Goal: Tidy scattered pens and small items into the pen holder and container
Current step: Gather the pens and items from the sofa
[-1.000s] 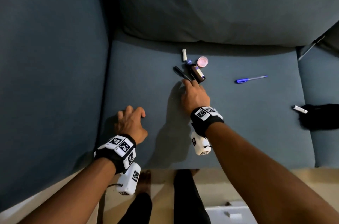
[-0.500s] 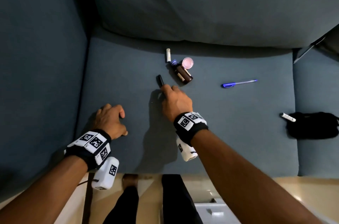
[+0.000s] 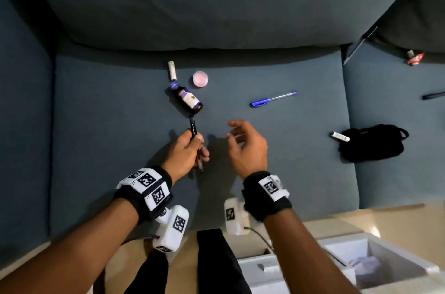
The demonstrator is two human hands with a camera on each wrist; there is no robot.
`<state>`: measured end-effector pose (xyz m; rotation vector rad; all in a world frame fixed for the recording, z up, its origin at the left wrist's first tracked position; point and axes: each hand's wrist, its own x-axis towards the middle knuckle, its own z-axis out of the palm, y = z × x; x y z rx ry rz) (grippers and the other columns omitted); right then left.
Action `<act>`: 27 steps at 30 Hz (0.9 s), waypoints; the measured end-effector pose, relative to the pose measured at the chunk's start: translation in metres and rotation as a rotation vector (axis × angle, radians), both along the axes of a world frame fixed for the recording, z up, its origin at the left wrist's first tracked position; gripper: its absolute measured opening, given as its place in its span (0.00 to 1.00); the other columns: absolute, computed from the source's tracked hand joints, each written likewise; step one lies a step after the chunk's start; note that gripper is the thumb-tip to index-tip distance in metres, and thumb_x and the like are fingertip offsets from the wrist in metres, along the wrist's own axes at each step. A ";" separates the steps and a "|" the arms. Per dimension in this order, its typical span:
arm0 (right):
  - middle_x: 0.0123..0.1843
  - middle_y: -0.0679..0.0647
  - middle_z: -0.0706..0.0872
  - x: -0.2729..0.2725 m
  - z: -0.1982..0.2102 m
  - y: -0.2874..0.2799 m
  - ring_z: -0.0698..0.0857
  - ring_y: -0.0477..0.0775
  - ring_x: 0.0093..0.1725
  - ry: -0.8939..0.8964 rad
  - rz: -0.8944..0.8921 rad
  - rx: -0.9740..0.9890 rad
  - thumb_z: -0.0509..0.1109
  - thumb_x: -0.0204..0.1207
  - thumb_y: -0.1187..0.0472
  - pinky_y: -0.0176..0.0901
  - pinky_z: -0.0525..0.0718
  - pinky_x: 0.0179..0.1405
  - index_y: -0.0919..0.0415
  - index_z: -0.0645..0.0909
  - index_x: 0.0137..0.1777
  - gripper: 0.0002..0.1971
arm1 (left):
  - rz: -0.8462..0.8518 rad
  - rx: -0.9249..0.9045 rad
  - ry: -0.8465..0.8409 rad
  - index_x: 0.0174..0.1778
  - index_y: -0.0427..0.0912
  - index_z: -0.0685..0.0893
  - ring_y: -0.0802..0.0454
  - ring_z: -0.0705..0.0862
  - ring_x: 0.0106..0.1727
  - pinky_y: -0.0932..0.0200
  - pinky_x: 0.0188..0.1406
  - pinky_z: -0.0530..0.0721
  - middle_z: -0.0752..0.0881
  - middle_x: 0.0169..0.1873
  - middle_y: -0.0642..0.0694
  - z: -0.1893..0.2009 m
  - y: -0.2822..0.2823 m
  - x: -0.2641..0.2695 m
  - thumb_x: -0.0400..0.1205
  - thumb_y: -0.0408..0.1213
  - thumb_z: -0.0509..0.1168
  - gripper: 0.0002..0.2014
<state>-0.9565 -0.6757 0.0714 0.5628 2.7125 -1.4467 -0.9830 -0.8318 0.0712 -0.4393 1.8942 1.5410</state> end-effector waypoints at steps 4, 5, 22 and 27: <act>0.63 0.59 0.84 -0.046 -0.011 0.078 0.83 0.67 0.55 -0.040 0.069 0.336 0.61 0.65 0.66 0.57 0.82 0.61 0.56 0.81 0.68 0.28 | -0.095 -0.105 0.108 0.41 0.48 0.74 0.49 0.77 0.23 0.56 0.29 0.82 0.73 0.24 0.46 -0.009 0.019 -0.002 0.88 0.36 0.53 0.10; 0.68 0.60 0.81 -0.057 -0.011 0.094 0.81 0.69 0.60 -0.104 0.133 0.408 0.63 0.67 0.67 0.55 0.79 0.65 0.55 0.78 0.72 0.30 | -0.127 -0.135 0.128 0.41 0.50 0.75 0.46 0.74 0.23 0.53 0.30 0.82 0.71 0.24 0.47 -0.010 0.023 -0.002 0.86 0.40 0.54 0.09; 0.36 0.48 0.89 -0.034 0.024 0.073 0.88 0.49 0.37 -0.156 0.188 -0.048 0.71 0.73 0.54 0.48 0.87 0.42 0.49 0.86 0.51 0.09 | 0.023 0.030 0.158 0.57 0.43 0.81 0.45 0.85 0.53 0.55 0.58 0.81 0.86 0.51 0.40 0.005 0.118 -0.041 0.81 0.51 0.62 0.16; 0.42 0.46 0.92 -0.037 0.021 0.081 0.89 0.46 0.42 -0.161 0.172 -0.008 0.72 0.74 0.51 0.45 0.87 0.50 0.46 0.88 0.56 0.11 | 0.050 0.008 0.159 0.55 0.40 0.79 0.51 0.80 0.39 0.65 0.37 0.79 0.83 0.42 0.42 -0.001 0.115 -0.056 0.88 0.37 0.56 0.07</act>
